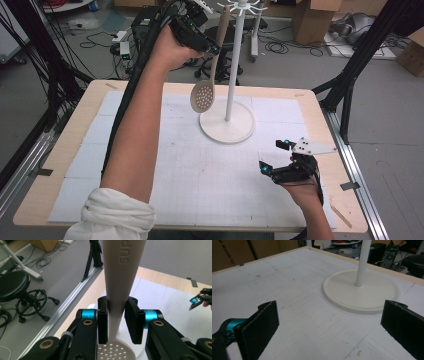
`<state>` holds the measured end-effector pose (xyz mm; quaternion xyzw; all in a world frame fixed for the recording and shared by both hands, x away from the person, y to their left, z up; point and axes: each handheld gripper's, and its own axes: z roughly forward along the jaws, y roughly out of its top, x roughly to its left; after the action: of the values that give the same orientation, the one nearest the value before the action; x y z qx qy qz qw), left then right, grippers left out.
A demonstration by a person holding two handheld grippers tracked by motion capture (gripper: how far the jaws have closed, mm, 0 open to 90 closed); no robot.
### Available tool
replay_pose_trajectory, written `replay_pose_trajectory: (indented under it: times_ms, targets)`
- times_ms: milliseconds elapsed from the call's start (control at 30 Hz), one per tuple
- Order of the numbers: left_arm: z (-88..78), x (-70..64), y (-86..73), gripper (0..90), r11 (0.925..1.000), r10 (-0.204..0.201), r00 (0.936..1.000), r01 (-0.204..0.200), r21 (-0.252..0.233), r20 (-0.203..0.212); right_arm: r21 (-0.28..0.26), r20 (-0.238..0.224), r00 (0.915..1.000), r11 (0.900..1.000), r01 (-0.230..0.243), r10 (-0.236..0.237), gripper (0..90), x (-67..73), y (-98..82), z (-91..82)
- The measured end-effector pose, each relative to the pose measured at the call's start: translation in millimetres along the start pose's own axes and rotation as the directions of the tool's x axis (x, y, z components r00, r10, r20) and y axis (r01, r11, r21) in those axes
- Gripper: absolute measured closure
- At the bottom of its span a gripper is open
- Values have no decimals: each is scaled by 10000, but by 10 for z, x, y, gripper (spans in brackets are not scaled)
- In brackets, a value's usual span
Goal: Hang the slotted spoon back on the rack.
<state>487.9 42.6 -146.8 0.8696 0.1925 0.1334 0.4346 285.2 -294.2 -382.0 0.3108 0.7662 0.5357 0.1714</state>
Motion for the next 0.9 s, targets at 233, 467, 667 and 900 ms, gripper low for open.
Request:
replay_pose_trajectory:
  times_ms: [233,467,667,900]
  targets:
    - [75,13,-2,735,9998,-107,9999,106,153,52,-6,-2,10000,10000,-37,37,4,-6,-4,-8]
    - [120,23,27,735,9998,-119,9999,119,171,10,4,21,10000,10000,-50,50,4,-7,-12,-13]
    - [130,21,25,734,9994,-189,9997,193,303,-154,47,40,10000,10000,-35,35,4,-6,-16,-7]
    - [57,18,-19,637,9999,-121,9994,121,-10,-334,74,21,10000,10000,-53,53,4,-2,-20,-19]
